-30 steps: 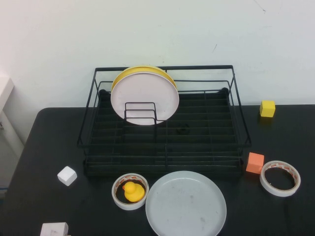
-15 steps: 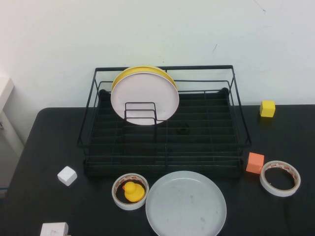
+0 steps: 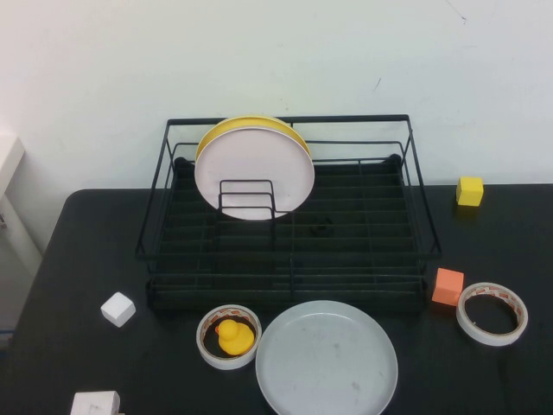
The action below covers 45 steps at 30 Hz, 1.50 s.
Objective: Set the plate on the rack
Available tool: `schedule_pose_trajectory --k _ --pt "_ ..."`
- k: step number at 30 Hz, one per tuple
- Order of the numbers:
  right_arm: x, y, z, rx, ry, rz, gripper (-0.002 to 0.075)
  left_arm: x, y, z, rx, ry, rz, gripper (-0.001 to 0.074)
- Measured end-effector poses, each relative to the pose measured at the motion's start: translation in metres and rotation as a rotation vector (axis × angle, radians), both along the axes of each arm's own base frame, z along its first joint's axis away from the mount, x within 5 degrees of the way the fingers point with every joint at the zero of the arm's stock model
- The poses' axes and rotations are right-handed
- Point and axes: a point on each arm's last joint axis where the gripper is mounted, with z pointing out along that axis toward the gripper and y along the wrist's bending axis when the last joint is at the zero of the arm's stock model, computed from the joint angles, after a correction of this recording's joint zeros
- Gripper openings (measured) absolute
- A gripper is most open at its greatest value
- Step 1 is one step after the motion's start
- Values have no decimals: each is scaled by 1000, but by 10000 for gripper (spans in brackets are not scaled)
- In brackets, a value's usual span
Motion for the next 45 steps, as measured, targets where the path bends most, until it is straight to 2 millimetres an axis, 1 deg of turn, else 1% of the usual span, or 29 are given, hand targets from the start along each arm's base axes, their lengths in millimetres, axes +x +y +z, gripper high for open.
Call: schedule_pose_trajectory --k 6,10,12,14,17,19,20,22,25,29,32,35,38,40,43,45 --pt "3 -2 -7 14 86 -13 -2 0 0 0 -16 -4 -10 -1" --pt "3 -2 -9 70 103 6 -2 0 0 0 -22 -4 -20 -1" --pt "3 -2 -6 71 130 -2 -2 1 -1 1 -16 22 -23 -1" --pt "2 -4 4 36 159 -29 -2 0 -2 10 -3 75 -25 -1" --pt "-4 -6 26 -23 184 -85 -2 -8 -2 38 42 149 -20 -1" --pt "-6 -8 42 -33 205 -111 -2 -10 -3 54 68 220 -18 -1" --pt "-4 -9 49 -37 219 -118 -2 -9 -3 61 76 270 -21 -1" --pt "3 -9 59 -45 251 -124 -2 -3 -4 70 90 375 -27 -1" --pt "18 -10 69 -48 319 -125 -2 14 -6 70 108 560 -39 -1" --pt "46 -12 74 29 488 -122 -2 37 -9 56 129 770 -50 -1" --pt "69 -10 68 84 655 -98 -2 46 -10 47 130 873 -61 -1" --pt "89 -1 58 96 827 -45 -2 52 -13 42 79 930 -92 -1" --pt "106 16 42 37 1001 55 -2 58 -15 35 32 953 -114 -1" --pt "116 32 28 1 1106 141 -2 60 -15 30 21 973 -119 -1" --pt "129 54 2 -3 1264 248 -2 62 -15 25 21 992 -118 -1" --pt "136 66 -13 3 1336 298 -2 62 -15 25 22 988 -116 -1"
